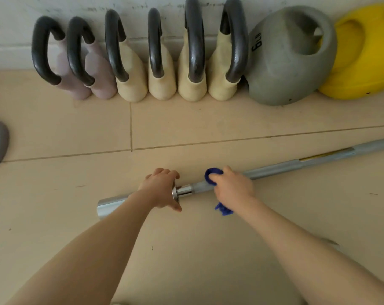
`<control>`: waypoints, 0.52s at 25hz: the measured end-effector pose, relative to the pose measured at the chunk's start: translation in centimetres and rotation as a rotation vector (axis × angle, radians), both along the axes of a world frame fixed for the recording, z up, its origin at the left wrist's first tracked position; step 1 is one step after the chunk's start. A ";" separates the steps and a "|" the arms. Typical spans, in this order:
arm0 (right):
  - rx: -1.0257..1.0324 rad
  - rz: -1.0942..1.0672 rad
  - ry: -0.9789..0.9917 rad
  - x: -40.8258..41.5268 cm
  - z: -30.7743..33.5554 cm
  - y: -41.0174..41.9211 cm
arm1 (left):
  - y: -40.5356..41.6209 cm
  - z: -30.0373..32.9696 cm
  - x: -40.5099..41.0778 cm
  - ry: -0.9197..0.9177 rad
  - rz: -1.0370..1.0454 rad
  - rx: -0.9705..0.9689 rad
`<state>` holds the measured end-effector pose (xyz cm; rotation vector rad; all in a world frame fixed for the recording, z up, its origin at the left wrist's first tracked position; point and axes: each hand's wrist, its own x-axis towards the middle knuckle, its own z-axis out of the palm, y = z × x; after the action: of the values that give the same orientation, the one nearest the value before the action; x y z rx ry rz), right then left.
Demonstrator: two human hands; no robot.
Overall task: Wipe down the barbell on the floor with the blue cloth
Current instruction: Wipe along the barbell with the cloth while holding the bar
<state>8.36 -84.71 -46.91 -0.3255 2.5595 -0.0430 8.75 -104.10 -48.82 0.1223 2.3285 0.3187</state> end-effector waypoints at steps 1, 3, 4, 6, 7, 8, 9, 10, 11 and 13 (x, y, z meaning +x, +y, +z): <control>0.040 -0.031 0.008 -1.4 -0.2 2.2 | -0.1 0.0 -0.2 -0.003 0.029 -0.003; 0.158 -0.214 0.041 -3.2 -0.2 6.6 | -0.2 0.1 -0.4 0.003 0.082 -0.012; 0.213 -0.253 0.059 -3.3 -0.1 7.6 | -0.1 0.3 -0.3 0.010 0.102 -0.018; 0.213 -0.166 0.061 -2.6 0.3 6.0 | 0.1 0.6 -0.4 -0.001 0.111 -0.040; 0.157 -0.108 0.035 -2.0 0.4 4.6 | 0.1 0.8 -0.6 -0.015 0.106 -0.054; 0.097 -0.034 0.006 -1.4 0.3 3.5 | 0.3 1.0 -0.7 -0.024 0.098 -0.069; 0.040 0.043 -0.021 -1.3 0.1 3.3 | 0.5 1.3 -0.9 -0.025 0.082 -0.090; 0.019 0.094 -0.040 -1.8 0.0 3.9 | 0.7 1.6 -1.1 -0.020 0.060 -0.116; 0.031 0.092 -0.031 -2.9 0.0 5.3 | 0.7 1.8 -1.5 -0.011 0.041 -0.144; 0.090 -0.067 -0.020 -5.1 0.1 9.0 | 0.6 2.4 -2.0 0.011 0.042 -0.188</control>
<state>3.30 -75.69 -46.85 -0.2041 2.5428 0.0439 6.72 -103.50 -46.46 -0.0172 2.3611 0.1190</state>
